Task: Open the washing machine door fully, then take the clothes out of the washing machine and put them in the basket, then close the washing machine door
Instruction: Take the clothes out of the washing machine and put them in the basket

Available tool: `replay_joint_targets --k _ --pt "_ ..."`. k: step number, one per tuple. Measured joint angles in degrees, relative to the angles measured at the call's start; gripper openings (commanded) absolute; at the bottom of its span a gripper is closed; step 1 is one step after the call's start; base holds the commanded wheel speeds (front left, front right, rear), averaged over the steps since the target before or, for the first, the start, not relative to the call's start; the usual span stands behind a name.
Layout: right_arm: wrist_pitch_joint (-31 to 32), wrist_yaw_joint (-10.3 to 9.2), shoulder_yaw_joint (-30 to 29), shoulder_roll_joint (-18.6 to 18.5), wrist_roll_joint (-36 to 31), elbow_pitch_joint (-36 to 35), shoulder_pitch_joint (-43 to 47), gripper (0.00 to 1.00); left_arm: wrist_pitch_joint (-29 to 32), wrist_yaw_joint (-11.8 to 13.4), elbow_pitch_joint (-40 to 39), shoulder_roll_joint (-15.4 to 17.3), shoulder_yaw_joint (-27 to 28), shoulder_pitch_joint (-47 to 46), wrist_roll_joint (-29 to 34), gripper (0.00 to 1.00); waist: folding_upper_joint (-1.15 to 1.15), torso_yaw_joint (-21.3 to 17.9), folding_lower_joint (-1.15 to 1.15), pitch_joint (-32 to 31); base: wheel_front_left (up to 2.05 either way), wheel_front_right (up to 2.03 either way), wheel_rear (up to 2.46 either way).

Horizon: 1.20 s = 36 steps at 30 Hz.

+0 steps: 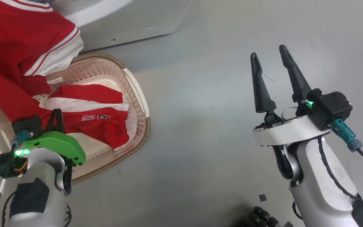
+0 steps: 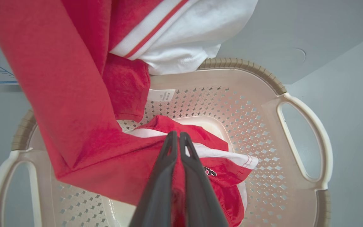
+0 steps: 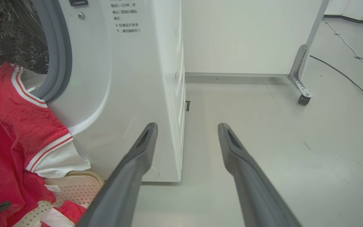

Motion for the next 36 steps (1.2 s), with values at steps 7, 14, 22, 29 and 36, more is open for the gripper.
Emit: replay_joint_targets --k 7,14,22,29,36 --pt "0.0 0.01 0.01 0.0 0.09 2.35 0.02 1.0 -2.13 -1.49 2.63 -0.65 -0.62 -0.96 -0.38 1.0 0.0 0.95 0.0 -1.99 0.0 0.0 0.0" --pt "0.01 0.13 -0.34 -0.01 0.08 5.08 0.41 1.0 -3.61 -2.44 3.33 -1.43 -2.0 -0.98 -0.05 1.0 0.0 2.29 0.0 -5.15 0.0 0.0 0.0" --pt "0.0 0.68 -2.01 -0.03 -0.4 8.24 2.93 1.0 -4.13 -2.93 -0.8 -1.97 -4.25 -0.38 1.97 1.0 0.0 5.53 0.0 -9.54 0.0 0.0 0.0" --pt "0.0 1.16 -2.69 -0.04 -0.55 9.7 4.52 1.0 -4.27 -2.89 -7.62 -2.03 -4.44 2.98 3.55 1.0 0.0 8.23 0.0 -12.76 0.0 0.0 0.0" --pt "0.01 1.32 -3.02 -0.03 -0.55 10.65 5.67 1.0 -4.28 -1.94 -13.96 -2.1 -4.49 5.03 5.42 1.0 0.0 10.33 0.0 -14.97 0.0 0.0 0.0"
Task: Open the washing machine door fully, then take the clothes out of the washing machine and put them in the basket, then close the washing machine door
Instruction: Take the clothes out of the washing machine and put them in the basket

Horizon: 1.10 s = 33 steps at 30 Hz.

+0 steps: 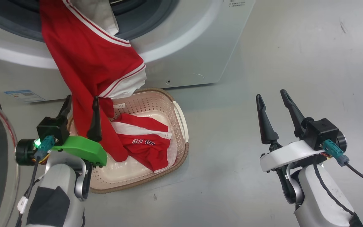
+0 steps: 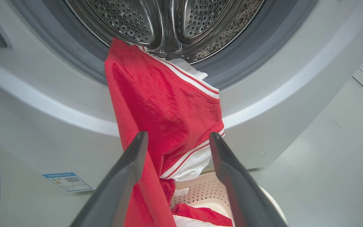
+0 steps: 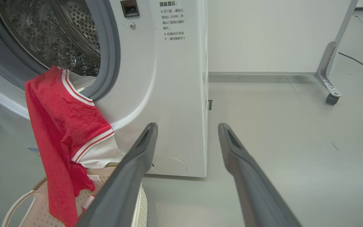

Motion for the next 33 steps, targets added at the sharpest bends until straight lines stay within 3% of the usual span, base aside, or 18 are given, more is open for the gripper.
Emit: replay_joint_targets --k 10,33 --pt "0.0 0.45 0.16 -0.01 0.04 1.1 1.27 1.0 0.0 2.08 -5.37 0.01 0.31 5.65 1.85 1.0 0.0 1.45 0.0 -3.18 0.0 0.0 0.0" --pt "0.0 1.02 1.08 -0.01 0.21 1.67 1.92 1.0 0.0 2.92 -10.73 0.02 0.11 12.11 1.85 1.0 0.0 0.9 0.0 -5.34 0.0 0.0 0.0"
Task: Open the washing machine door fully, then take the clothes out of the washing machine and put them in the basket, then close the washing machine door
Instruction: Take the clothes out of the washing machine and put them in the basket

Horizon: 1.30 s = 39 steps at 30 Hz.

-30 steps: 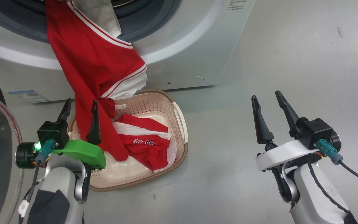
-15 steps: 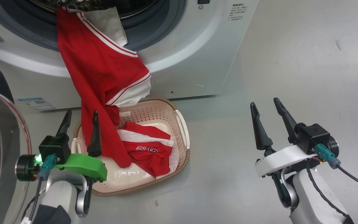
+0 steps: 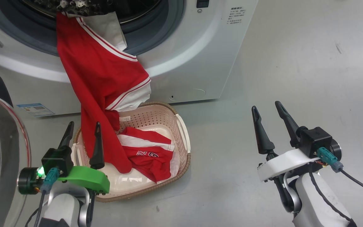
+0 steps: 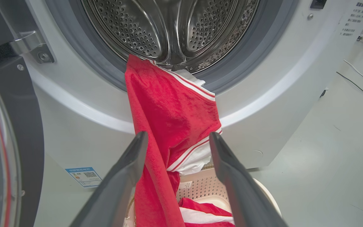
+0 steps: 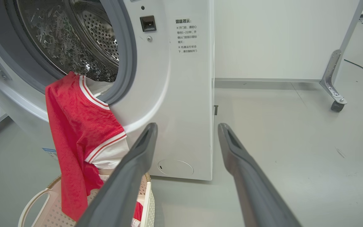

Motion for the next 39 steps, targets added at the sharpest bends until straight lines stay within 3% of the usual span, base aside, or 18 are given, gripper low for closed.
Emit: replay_joint_targets --k 9,17,28,39 --pt "0.0 0.02 0.77 0.0 0.82 -0.3 0.25 1.0 0.32 0.67 -1.37 0.42 0.76 0.58 0.0 1.0 0.0 -1.01 0.0 1.04 0.0 0.0 0.0" --pt "0.0 -0.05 1.32 0.0 1.22 -2.16 -0.07 1.0 4.83 0.68 -0.02 1.12 1.46 -0.63 -0.1 1.0 0.0 -2.23 0.0 3.93 0.0 0.0 0.0" --pt "0.0 -0.21 3.92 0.0 2.63 -5.22 -4.23 1.0 13.02 0.68 6.59 5.04 2.67 -10.76 -0.19 1.0 0.0 -4.87 0.0 10.71 0.0 0.0 0.0" --pt "0.0 -0.75 4.46 -0.01 4.38 -6.32 -6.99 1.0 16.0 0.66 12.77 7.86 5.56 -19.08 -1.13 1.0 0.0 -8.75 0.0 16.53 0.0 0.0 0.0"
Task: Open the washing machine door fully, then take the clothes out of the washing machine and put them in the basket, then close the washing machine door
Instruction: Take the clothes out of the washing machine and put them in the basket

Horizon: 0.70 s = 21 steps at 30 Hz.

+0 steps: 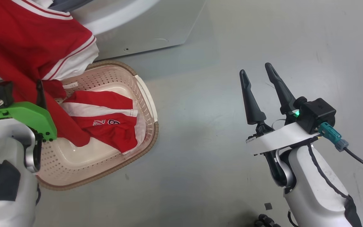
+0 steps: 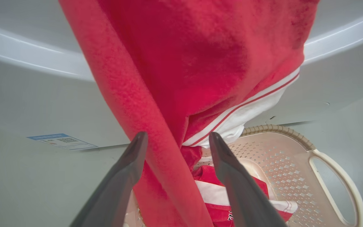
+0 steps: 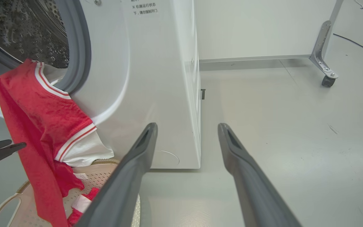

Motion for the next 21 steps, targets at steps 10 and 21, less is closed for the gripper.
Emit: replay_joint_targets --k 10,21 --pt "0.0 -0.08 1.3 0.02 0.46 -0.13 -1.6 1.0 0.12 0.08 5.25 2.19 3.0 -4.97 -0.94 1.0 0.0 -2.2 0.0 3.12 0.0 0.0 0.0" --pt "0.0 -0.51 1.77 0.01 0.51 -0.33 -2.08 1.0 -1.2 1.26 9.32 3.89 6.13 -9.32 -1.24 1.0 0.0 -3.27 0.0 4.76 0.0 0.0 0.0"
